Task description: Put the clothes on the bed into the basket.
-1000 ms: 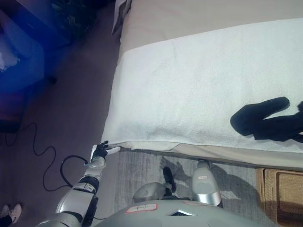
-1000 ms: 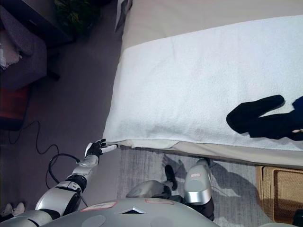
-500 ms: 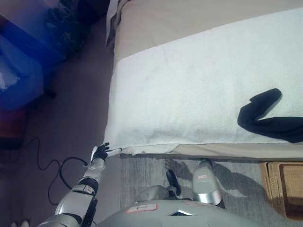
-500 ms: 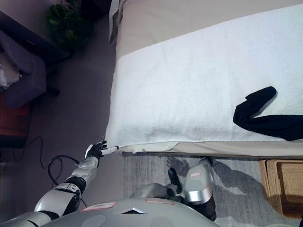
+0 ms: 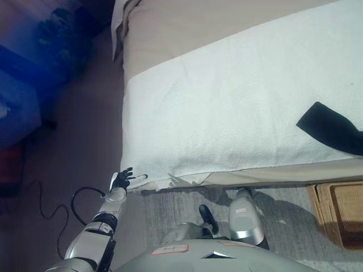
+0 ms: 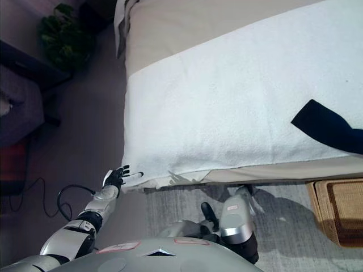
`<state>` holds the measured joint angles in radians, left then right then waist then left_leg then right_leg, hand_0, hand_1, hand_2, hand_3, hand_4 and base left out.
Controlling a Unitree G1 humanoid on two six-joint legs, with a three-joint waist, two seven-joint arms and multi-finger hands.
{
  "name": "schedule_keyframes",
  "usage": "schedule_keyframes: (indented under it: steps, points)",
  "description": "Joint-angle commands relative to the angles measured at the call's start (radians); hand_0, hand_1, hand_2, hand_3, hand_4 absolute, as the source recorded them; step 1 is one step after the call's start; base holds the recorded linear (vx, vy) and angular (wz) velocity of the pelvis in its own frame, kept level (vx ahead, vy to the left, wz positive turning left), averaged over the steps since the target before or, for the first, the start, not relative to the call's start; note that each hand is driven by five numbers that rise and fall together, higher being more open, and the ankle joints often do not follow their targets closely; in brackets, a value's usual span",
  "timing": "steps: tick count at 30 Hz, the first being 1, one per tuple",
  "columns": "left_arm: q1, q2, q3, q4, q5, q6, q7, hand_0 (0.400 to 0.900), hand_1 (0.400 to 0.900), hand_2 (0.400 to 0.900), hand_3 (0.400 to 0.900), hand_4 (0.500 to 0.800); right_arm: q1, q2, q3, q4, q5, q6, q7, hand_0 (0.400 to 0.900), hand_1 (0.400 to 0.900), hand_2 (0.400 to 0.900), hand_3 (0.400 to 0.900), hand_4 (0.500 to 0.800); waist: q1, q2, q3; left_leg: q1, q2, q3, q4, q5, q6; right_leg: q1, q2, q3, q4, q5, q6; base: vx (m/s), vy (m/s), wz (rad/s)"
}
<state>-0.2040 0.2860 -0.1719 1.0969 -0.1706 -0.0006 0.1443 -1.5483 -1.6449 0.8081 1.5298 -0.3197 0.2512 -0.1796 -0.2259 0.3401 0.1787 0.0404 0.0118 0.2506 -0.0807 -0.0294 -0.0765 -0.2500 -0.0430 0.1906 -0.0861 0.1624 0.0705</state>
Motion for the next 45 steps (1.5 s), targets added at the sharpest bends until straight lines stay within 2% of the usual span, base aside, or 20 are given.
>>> schedule_keyframes:
  steps: [1,8,9,10,13,19,24,25,27,29,33,35,36,38,39,42,45]
  points:
    - [-0.008,0.165,0.036,0.022,0.031,-0.030,0.034,0.900,0.900,0.900,0.900,0.800,0.069,-0.077,0.111,-0.047,-0.069,-0.004,-0.039,0.400,0.400,0.400,0.400,0.500,-0.066,-0.059,-0.074,0.040,-0.003,-0.012,0.084,0.130,-0.049,0.111,0.064,0.017,-0.001,-0.117,0.026,0.00,-0.031,-0.11]
    - [-0.002,0.161,0.037,0.020,0.027,-0.029,0.033,0.900,0.900,0.900,0.900,0.800,0.167,-0.078,0.017,-0.076,-0.057,-0.006,-0.022,0.400,0.400,0.400,0.400,0.500,-0.072,-0.055,-0.074,0.053,0.001,-0.003,0.081,0.139,-0.048,0.118,0.070,0.028,-0.001,-0.123,0.022,-0.01,-0.012,-0.05]
    - [0.005,0.157,0.042,0.013,0.023,-0.032,0.029,0.900,0.900,0.900,0.900,0.800,0.191,-0.066,-0.009,-0.088,-0.029,-0.025,-0.008,0.900,0.900,0.900,0.900,0.800,-0.070,-0.049,-0.074,0.053,0.000,-0.002,0.083,0.140,-0.047,0.116,0.071,0.030,-0.001,-0.121,0.023,-0.02,-0.015,-0.05]
    - [0.004,0.151,0.044,0.011,0.022,-0.029,0.022,0.900,0.900,0.900,0.900,0.800,0.249,-0.046,-0.054,-0.082,-0.002,-0.044,0.034,0.900,0.900,0.900,0.900,0.800,-0.075,-0.041,-0.072,0.055,0.000,-0.003,0.085,0.140,-0.047,0.120,0.072,0.026,-0.001,-0.125,0.022,-0.02,-0.025,-0.05]
    - [-0.002,0.167,0.024,0.015,0.021,-0.023,0.001,0.900,0.900,0.900,0.900,0.800,0.314,-0.026,-0.140,-0.071,0.031,-0.045,0.036,0.900,0.900,0.900,0.900,0.800,-0.055,-0.065,-0.075,0.050,0.001,0.001,0.092,0.145,-0.049,0.118,0.074,0.030,-0.001,-0.123,0.019,-0.02,-0.012,-0.04]
    - [0.026,0.126,0.020,0.042,-0.012,-0.022,-0.021,0.900,0.900,0.900,0.900,0.800,0.329,0.010,-0.158,-0.060,0.052,-0.052,0.065,0.900,0.900,0.900,0.900,0.800,-0.035,-0.059,-0.073,0.050,0.000,-0.005,0.086,0.145,-0.047,0.118,0.069,0.026,-0.001,-0.127,0.017,-0.02,-0.009,0.03]
    - [0.043,0.117,0.024,0.056,-0.012,-0.022,-0.029,0.900,0.900,0.900,0.900,0.800,0.349,0.058,-0.178,-0.094,0.090,-0.079,0.075,0.900,0.900,0.900,0.900,0.800,-0.018,-0.053,-0.068,0.047,-0.003,-0.009,0.089,0.143,-0.044,0.117,0.065,0.024,-0.001,-0.125,0.018,0.00,0.001,-0.03]
    - [0.045,0.115,0.035,0.055,-0.019,-0.024,-0.035,0.900,0.900,0.900,0.900,0.800,0.395,0.103,-0.217,-0.164,0.154,-0.107,0.108,0.900,0.900,0.900,0.900,0.800,-0.019,-0.050,-0.060,0.046,-0.005,-0.009,0.089,0.134,-0.041,0.114,0.068,0.031,-0.001,-0.121,0.018,-0.01,0.006,-0.18]
    - [0.037,0.122,0.038,0.054,-0.023,-0.026,-0.033,0.900,0.900,0.900,0.900,0.800,0.431,0.119,-0.256,-0.218,0.180,-0.121,0.095,0.900,0.900,0.900,0.900,0.800,-0.015,-0.055,-0.059,0.044,-0.005,-0.002,0.090,0.131,-0.040,0.109,0.069,0.038,-0.001,-0.116,0.019,-0.01,-0.007,-0.20]
    - [0.023,0.115,0.047,0.057,-0.027,-0.030,-0.038,0.900,0.900,0.900,0.900,0.800,0.595,0.194,-0.389,-0.252,0.272,-0.168,0.116,0.900,0.900,0.900,0.900,0.800,-0.019,-0.054,-0.056,0.043,-0.004,0.002,0.089,0.121,-0.038,0.101,0.071,0.043,-0.001,-0.108,0.024,-0.03,-0.024,-0.08]
    - [0.017,0.115,0.060,0.058,-0.038,-0.032,-0.041,0.900,0.900,0.900,0.900,0.800,0.811,0.282,-0.548,-0.339,0.321,-0.200,0.135,0.900,0.900,0.900,0.900,0.800,-0.018,-0.070,-0.052,0.047,-0.001,0.004,0.087,0.093,-0.032,0.105,0.068,0.039,-0.001,-0.111,0.023,-0.04,-0.001,0.08]
    - [0.037,0.116,0.078,0.030,-0.044,-0.038,-0.049,0.900,0.900,0.900,0.900,0.800,1.013,0.362,-0.706,-0.498,0.384,-0.238,0.128,0.900,0.900,0.900,0.900,0.800,-0.026,-0.078,-0.043,0.053,0.002,-0.002,0.093,0.073,-0.028,0.114,0.064,0.031,-0.001,-0.112,0.022,-0.07,0.013,0.19]
    - [0.055,0.105,0.086,0.015,-0.049,-0.043,-0.049,0.900,0.900,0.900,0.900,0.800,1.126,0.431,-0.805,-0.576,0.431,-0.263,0.109,0.900,0.900,0.900,0.900,0.800,-0.028,-0.083,-0.040,0.055,0.002,-0.002,0.096,0.064,-0.025,0.117,0.061,0.026,-0.001,-0.110,0.021,-0.08,-0.006,0.30]
    - [0.082,0.099,0.099,-0.025,-0.046,-0.047,-0.049,0.900,0.900,0.900,0.900,0.800,1.290,0.534,-0.915,-0.701,0.456,-0.292,0.122,0.900,0.900,0.900,0.900,0.800,-0.019,-0.098,-0.039,0.057,0.004,-0.007,0.102,0.044,-0.019,0.125,0.057,0.010,-0.001,-0.111,0.019,-0.10,-0.019,0.46]
    - [0.094,0.092,0.102,-0.036,-0.045,-0.055,-0.051,0.900,0.900,0.900,0.900,0.800,1.355,0.627,-0.936,-0.746,0.485,-0.312,0.117,0.900,0.900,0.900,0.900,0.800,-0.016,-0.110,-0.036,0.058,0.008,-0.009,0.109,0.034,-0.017,0.130,0.051,-0.006,-0.001,-0.106,0.017,-0.13,-0.051,0.59]
    - [0.103,0.069,0.094,-0.035,-0.015,-0.057,-0.045,0.900,0.900,0.900,0.900,0.800,1.442,0.819,-0.939,-0.753,0.521,-0.335,0.104,0.900,0.900,0.900,0.900,0.800,0.002,-0.149,-0.045,0.062,0.023,-0.008,0.112,0.020,-0.015,0.149,0.037,-0.059,-0.001,-0.109,0.011,-0.12,-0.037,0.71]
    - [0.115,0.042,0.078,-0.050,0.024,-0.055,-0.023,0.900,0.900,0.900,0.900,0.800,1.507,0.977,-0.897,-0.794,0.518,-0.354,0.082,0.900,0.900,0.900,0.900,0.800,0.010,-0.178,-0.052,0.080,0.039,0.012,0.091,0.005,-0.012,0.173,0.025,-0.109,-0.001,-0.116,0.009,-0.09,0.023,0.64]
